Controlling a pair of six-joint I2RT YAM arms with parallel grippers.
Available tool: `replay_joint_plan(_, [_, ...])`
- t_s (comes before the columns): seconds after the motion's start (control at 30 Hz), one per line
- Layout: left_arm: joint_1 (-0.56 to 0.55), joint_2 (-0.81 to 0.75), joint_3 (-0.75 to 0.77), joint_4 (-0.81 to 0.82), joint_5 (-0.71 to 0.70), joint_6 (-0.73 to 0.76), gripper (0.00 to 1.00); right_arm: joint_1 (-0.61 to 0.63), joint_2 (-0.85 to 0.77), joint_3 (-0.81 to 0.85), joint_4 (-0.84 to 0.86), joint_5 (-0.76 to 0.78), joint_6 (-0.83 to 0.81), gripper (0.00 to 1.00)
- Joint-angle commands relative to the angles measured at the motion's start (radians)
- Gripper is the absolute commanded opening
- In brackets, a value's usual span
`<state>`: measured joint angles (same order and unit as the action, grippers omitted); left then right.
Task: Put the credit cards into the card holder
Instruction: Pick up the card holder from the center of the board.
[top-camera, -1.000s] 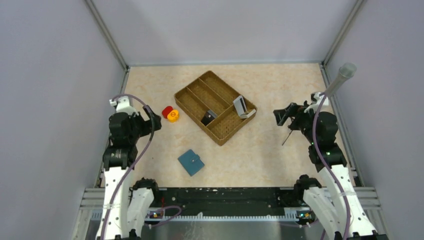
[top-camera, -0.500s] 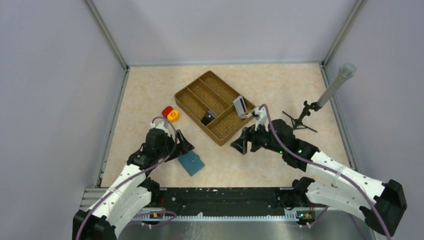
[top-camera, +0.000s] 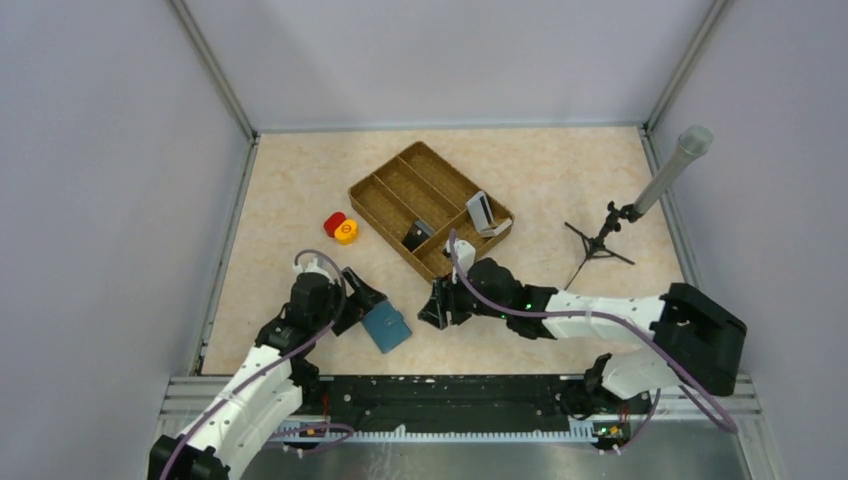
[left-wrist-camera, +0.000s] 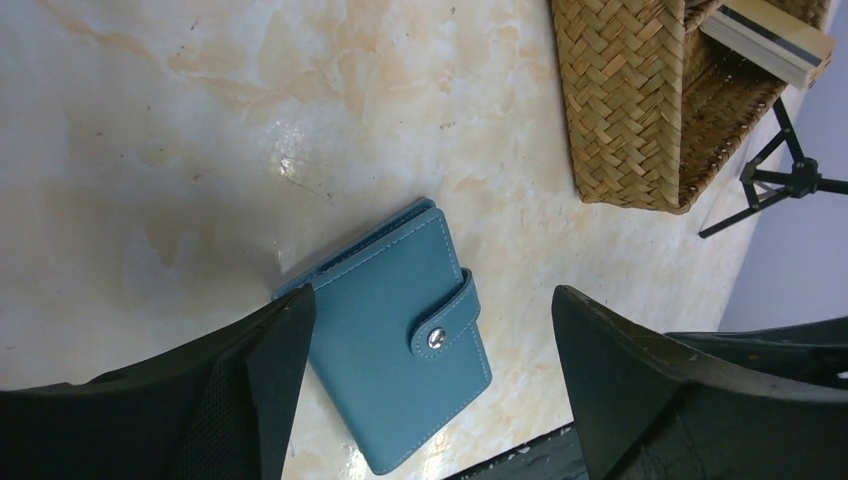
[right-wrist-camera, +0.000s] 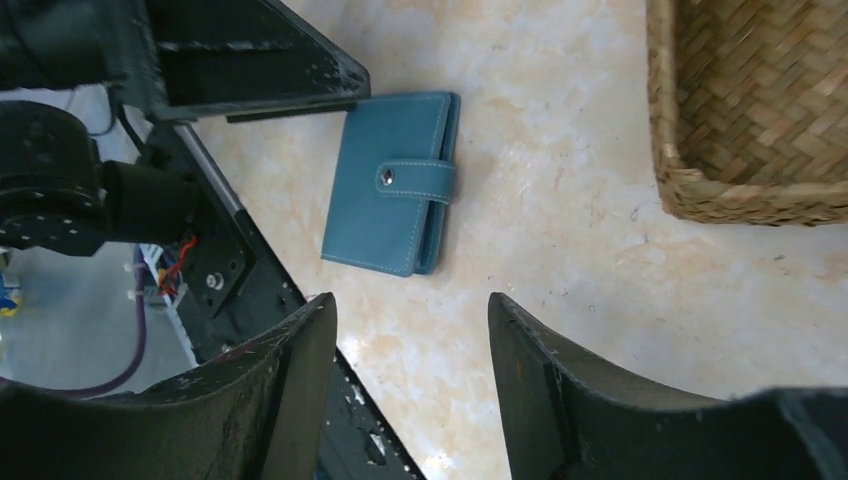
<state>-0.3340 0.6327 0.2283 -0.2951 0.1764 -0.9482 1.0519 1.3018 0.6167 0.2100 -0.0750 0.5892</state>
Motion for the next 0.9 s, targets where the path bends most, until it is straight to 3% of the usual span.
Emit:
replay_joint_plan(0.0, [-0.003, -0.004, 0.038, -0.128, -0.058, 0.017, 0.93, 0.033, 0.114, 0.049, 0.152, -0.027, 0.015, 0.56])
replay_joint_plan(0.2, [-0.003, -0.074, 0.102, -0.274, -0.128, 0.043, 0.96, 0.044, 0.234, 0.099, 0.169, -0.033, 0.002, 0.50])
replay_joint_plan(0.53, [-0.003, -0.107, 0.099, -0.350, -0.115, 0.045, 0.92, 0.065, 0.388, 0.172, 0.190, -0.043, -0.015, 0.42])
replay_joint_plan(0.87, [-0.003, -0.094, 0.018, -0.247, -0.012, -0.008, 0.85, 0.064, 0.489, 0.242, 0.167, -0.040, -0.068, 0.38])
